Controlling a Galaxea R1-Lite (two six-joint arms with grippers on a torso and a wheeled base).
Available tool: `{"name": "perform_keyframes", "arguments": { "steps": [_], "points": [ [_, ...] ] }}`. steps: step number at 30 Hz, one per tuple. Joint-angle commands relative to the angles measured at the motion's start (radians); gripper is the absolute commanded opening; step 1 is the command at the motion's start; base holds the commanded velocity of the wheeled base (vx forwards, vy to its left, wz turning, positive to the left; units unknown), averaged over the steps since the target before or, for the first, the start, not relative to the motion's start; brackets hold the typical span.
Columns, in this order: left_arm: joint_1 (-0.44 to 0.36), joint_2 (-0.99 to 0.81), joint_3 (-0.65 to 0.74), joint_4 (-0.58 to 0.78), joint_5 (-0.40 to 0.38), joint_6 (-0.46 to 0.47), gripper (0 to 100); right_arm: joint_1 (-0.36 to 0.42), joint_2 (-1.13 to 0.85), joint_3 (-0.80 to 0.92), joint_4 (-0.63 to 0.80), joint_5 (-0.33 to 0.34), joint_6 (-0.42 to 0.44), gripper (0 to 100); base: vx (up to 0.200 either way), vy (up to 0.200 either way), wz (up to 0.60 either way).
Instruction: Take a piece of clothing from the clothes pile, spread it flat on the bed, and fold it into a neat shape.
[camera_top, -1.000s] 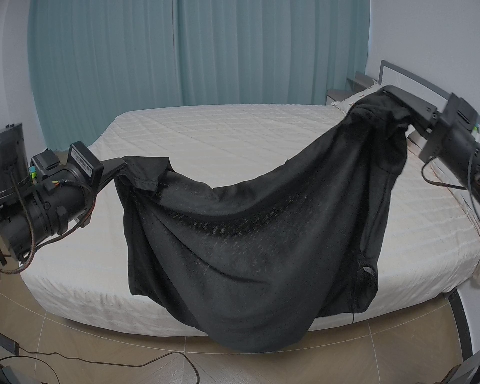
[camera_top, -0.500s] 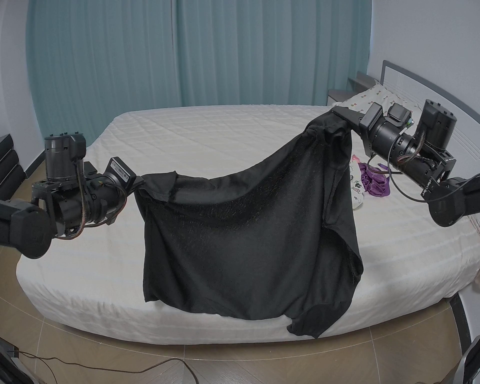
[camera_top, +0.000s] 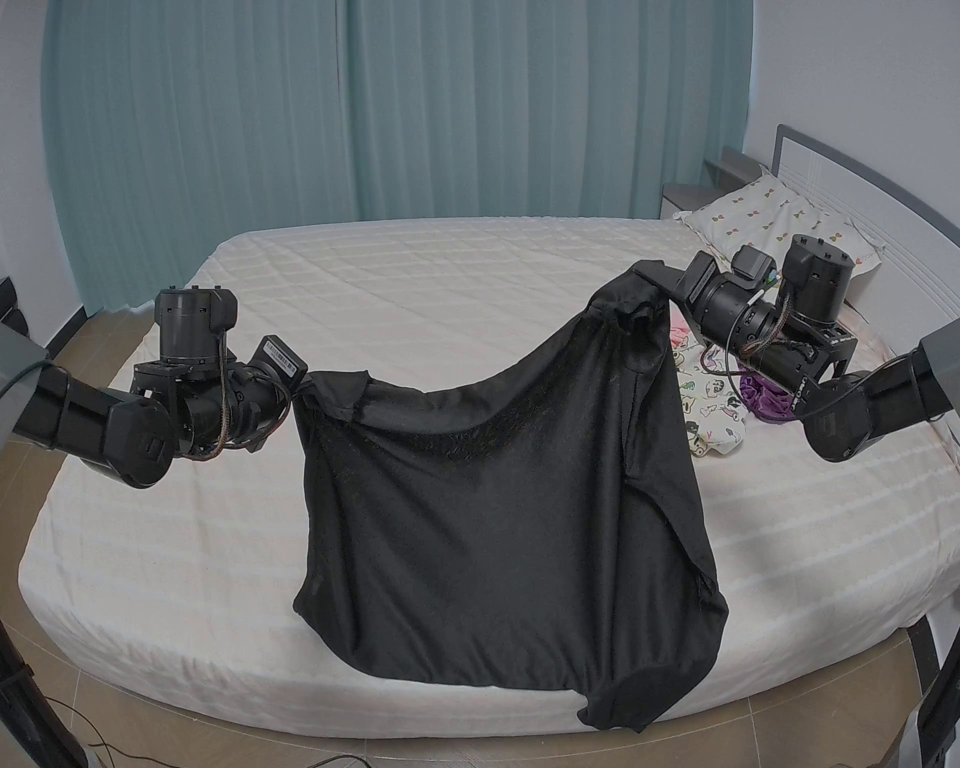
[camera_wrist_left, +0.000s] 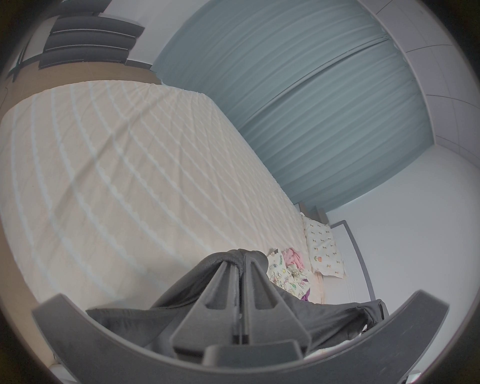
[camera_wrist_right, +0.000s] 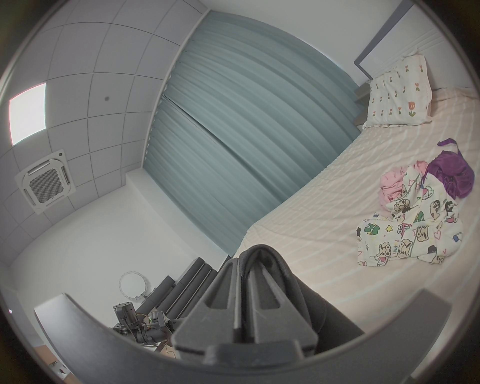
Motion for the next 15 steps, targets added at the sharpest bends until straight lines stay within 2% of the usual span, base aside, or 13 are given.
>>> {"name": "perform_keyframes", "arguments": {
  "steps": [1, 3, 5, 11, 15],
  "points": [
    [0.01, 0.09, -0.034, 0.001, 0.0, 0.0, 0, -0.004, 0.069, -0.007, 0.0, -0.002, -0.001, 0, 0.2, 0.0, 0.0],
    [0.015, 0.118, -0.047, 0.001, 0.002, 0.0, 0, -0.007, 0.084, -0.019, 0.0, -0.003, 0.001, 0, 0.2, 0.0, 0.0],
    [0.024, 0.17, -0.066, 0.001, 0.003, 0.0, 0, -0.013, 0.132, -0.039, 0.001, -0.035, -0.001, 0, 0.2, 0.0, 0.0],
    [0.024, 0.256, -0.086, -0.005, 0.003, 0.0, 0, -0.013, 0.233, -0.085, 0.001, -0.112, -0.001, 0, 0.0, 0.0, 0.0],
    [0.035, 0.336, -0.135, -0.004, 0.012, -0.002, 0, -0.013, 0.33, -0.151, 0.001, -0.201, -0.003, 0, 0.0, 0.0, 0.0]
  ]
}}
